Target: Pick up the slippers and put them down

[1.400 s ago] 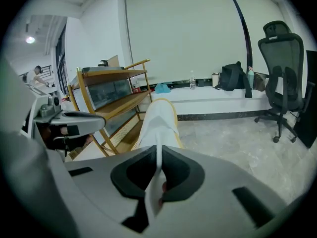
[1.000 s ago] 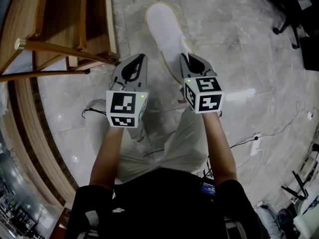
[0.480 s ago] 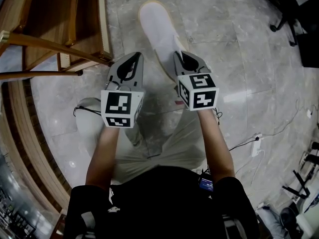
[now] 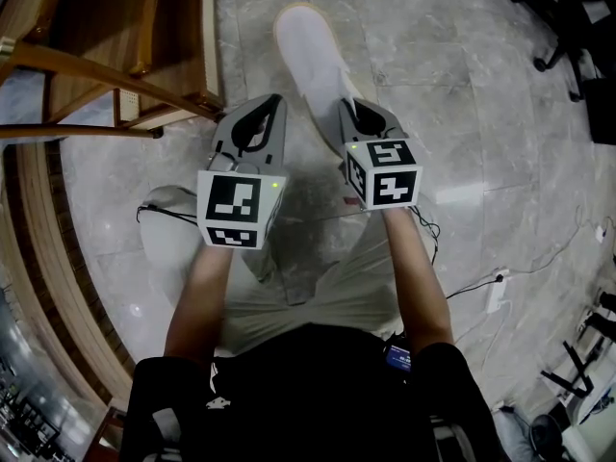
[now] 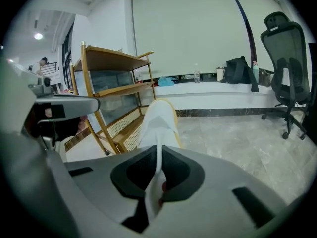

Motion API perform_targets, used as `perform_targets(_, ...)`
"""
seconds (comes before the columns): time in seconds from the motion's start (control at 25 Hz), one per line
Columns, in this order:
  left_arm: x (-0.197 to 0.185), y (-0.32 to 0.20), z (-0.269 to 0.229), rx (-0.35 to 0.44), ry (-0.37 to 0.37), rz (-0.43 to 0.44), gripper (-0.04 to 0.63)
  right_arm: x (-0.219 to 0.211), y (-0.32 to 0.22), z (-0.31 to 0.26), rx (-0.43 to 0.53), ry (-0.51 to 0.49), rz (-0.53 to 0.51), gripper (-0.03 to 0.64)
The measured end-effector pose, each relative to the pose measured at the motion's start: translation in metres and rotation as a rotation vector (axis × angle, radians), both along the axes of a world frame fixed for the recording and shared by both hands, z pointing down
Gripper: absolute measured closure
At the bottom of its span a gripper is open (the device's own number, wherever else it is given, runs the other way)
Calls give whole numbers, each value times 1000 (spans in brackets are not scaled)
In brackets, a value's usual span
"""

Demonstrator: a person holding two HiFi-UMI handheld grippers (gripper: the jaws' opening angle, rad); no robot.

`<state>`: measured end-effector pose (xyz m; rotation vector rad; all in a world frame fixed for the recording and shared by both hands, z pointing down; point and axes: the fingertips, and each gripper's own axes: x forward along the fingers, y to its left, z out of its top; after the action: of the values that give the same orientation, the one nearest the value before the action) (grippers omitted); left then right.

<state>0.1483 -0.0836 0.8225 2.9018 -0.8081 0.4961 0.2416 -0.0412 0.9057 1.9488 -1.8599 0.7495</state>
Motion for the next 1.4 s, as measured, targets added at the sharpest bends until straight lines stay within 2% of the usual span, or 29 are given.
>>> perform_targets(0.44, -9, -4, 6, 12, 24, -11, 589, -5, 1, 47, -84, -7, 17, 603)
perform_targets(0.68, -13, -6, 15, -29, 8, -20, 589, -14, 10, 88, -157, -36, 19, 603)
perform_targets(0.92, -15, -8, 17, -6, 2, -21, 589, -17, 20, 129, -216, -88, 47, 603)
perform_targets(1.4, -23, 2, 42, -56, -75, -29, 589, -17, 31, 177, -305, -140, 66, 603)
